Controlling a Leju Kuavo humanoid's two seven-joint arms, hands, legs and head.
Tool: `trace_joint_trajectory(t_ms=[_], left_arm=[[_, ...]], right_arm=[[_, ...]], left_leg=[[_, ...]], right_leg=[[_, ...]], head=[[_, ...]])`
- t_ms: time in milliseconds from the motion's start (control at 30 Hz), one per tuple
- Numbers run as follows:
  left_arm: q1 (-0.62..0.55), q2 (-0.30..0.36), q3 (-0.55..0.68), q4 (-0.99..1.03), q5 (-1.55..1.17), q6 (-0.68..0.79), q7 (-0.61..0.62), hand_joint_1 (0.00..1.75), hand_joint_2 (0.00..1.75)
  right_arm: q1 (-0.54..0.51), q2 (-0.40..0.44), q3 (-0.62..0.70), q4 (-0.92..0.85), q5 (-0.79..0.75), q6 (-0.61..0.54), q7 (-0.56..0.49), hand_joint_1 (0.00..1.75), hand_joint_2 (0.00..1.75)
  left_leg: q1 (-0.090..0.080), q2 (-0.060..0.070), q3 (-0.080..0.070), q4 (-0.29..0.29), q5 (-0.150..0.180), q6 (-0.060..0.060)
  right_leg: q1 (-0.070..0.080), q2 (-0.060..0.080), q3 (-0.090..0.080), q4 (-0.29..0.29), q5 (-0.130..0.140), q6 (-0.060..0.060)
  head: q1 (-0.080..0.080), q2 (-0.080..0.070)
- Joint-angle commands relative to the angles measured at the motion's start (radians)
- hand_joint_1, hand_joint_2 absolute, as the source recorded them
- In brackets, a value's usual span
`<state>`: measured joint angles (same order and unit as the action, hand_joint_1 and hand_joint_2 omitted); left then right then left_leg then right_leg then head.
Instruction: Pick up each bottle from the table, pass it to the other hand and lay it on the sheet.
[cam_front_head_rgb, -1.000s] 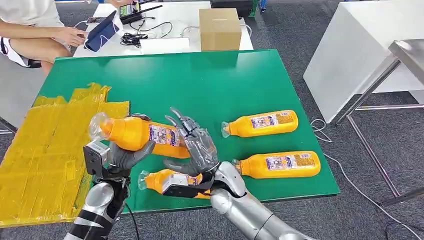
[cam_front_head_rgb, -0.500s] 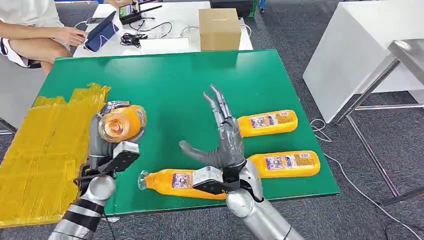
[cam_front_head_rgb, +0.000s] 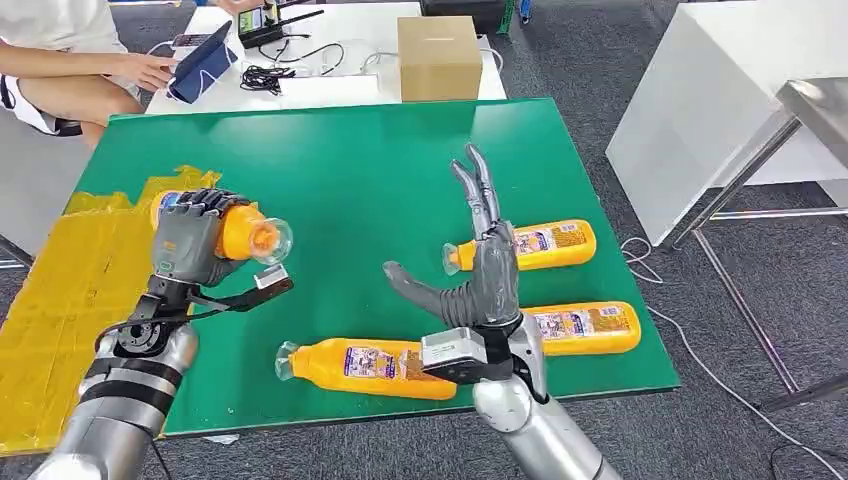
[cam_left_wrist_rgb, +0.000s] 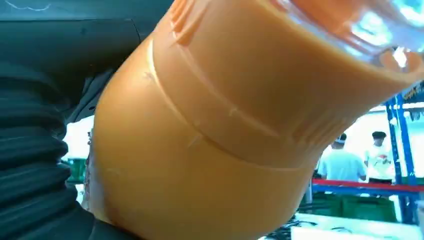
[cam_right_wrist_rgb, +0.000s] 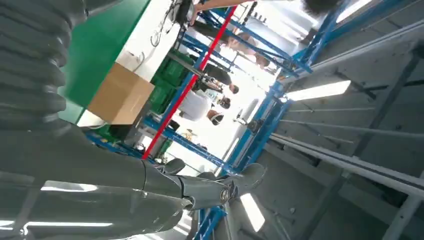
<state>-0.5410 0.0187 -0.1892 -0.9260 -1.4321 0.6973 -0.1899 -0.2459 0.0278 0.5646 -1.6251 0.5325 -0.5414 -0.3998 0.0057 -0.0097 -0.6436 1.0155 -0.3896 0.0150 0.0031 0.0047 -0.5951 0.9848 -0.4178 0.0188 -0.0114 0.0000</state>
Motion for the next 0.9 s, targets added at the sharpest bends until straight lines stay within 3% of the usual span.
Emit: trace_joint_trajectory(t_ms=[33, 267, 300, 500, 900], left_arm=[[-0.204, 0.071, -0.113, 0.434, -0.122, -0.004, 0.137, 1.75, 1.75], [-0.248, 0.076, -0.143, 0.553, -0.128, -0.189, 0.255, 1.75, 1.75], [-0.253, 0.071, -0.142, 0.560, -0.128, -0.232, 0.272, 1.75, 1.75], [-0.262, 0.054, -0.144, 0.593, -0.133, -0.386, 0.337, 1.75, 1.75], [-0.241, 0.041, -0.142, 0.614, -0.128, -0.438, 0.355, 1.75, 1.75]], right_arm=[[-0.001, -0.028, -0.012, -0.022, 0.004, 0.034, 0.004, 0.00, 1.75], [0.032, -0.037, -0.038, -0.052, 0.032, 0.060, 0.025, 0.00, 1.75], [0.035, -0.035, -0.043, -0.055, 0.040, 0.067, 0.030, 0.00, 1.75], [0.035, -0.021, -0.059, -0.046, 0.062, 0.100, 0.048, 0.00, 1.75], [0.025, -0.003, -0.070, -0.012, 0.070, 0.125, 0.050, 0.00, 1.75]], left_leg=[[0.000, 0.000, 0.005, 0.000, -0.002, -0.001], [0.000, 0.002, 0.010, 0.000, -0.004, -0.001], [0.000, 0.001, 0.003, 0.000, -0.001, 0.000], [0.000, 0.001, 0.002, 0.000, -0.001, 0.000], [0.000, 0.002, 0.004, -0.001, -0.002, 0.000]], right_leg=[[0.000, -0.002, 0.006, 0.000, -0.002, 0.001], [0.000, -0.001, 0.009, 0.000, -0.004, 0.000], [0.000, -0.001, 0.003, 0.000, -0.001, 0.000], [0.000, -0.001, 0.002, 0.000, -0.001, 0.001], [0.000, 0.000, 0.004, -0.001, -0.001, 0.001]], head=[[0.000, 0.000], [0.000, 0.000], [0.000, 0.000], [0.000, 0.000], [0.000, 0.000]])
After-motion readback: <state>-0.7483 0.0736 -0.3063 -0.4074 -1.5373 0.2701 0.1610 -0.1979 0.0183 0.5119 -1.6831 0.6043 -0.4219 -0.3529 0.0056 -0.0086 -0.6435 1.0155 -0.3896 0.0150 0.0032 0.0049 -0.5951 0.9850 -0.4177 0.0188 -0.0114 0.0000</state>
